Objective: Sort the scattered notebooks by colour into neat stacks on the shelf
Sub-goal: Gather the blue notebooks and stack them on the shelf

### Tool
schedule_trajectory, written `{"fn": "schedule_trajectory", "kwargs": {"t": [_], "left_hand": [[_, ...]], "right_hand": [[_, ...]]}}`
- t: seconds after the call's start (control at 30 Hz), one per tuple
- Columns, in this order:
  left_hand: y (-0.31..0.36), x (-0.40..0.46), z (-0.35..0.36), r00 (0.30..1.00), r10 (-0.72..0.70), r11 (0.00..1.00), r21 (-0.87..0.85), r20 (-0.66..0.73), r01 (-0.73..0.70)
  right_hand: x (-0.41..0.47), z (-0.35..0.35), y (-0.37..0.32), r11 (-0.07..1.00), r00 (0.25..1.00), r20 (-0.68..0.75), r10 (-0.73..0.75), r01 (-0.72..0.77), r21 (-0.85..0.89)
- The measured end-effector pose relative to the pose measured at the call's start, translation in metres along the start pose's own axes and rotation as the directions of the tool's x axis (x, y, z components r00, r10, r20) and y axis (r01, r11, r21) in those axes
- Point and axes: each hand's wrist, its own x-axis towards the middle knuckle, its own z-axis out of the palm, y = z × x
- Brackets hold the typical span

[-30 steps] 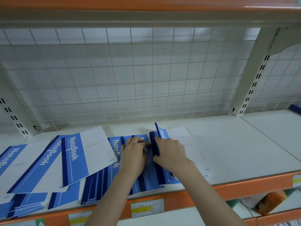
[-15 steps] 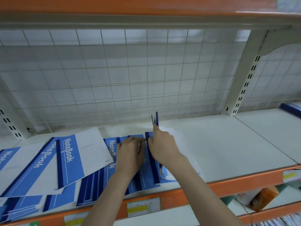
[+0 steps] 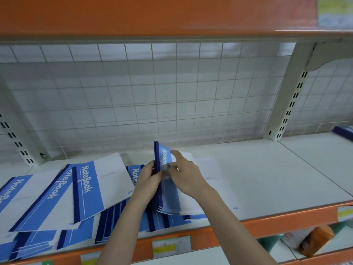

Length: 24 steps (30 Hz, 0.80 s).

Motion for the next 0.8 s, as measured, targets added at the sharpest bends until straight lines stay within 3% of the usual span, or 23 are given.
{"fn": "schedule_trajectory", "kwargs": {"t": [0.13, 0.27, 0.4, 0.57, 0.8], "left_hand": [[0.002, -0.001, -0.005, 0.998, 0.04, 0.99, -0.135, -0.054, -0.047], [0.014, -0.003, -0.008, 0.965, 0.26, 0.953, -0.167, 0.015, -0.254], [0.026, -0.004, -0.011, 0.918, 0.383, 0.901, -0.177, -0.097, -0.395], [0.029, -0.01, -0.015, 0.941, 0.313, 0.93, -0.158, -0.127, -0.331], [0.012, -0.015, -0.001, 0.969, 0.197, 0.975, -0.072, -0.147, -0.209]], "right_hand": [[-0.002, -0.008, 0.018, 0.999, 0.983, -0.178, 0.049, -0.047, 0.019], [-0.006, -0.022, 0.016, 0.966, 0.927, -0.37, 0.057, 0.042, 0.255], [-0.006, -0.036, 0.005, 0.834, 0.932, -0.336, 0.136, 0.075, 0.546], [-0.012, -0.028, 0.011, 0.741, 0.943, -0.325, -0.067, 0.265, 0.617], [-0.013, 0.004, 0.039, 0.731, 0.956, -0.293, -0.005, 0.204, 0.652]]}}
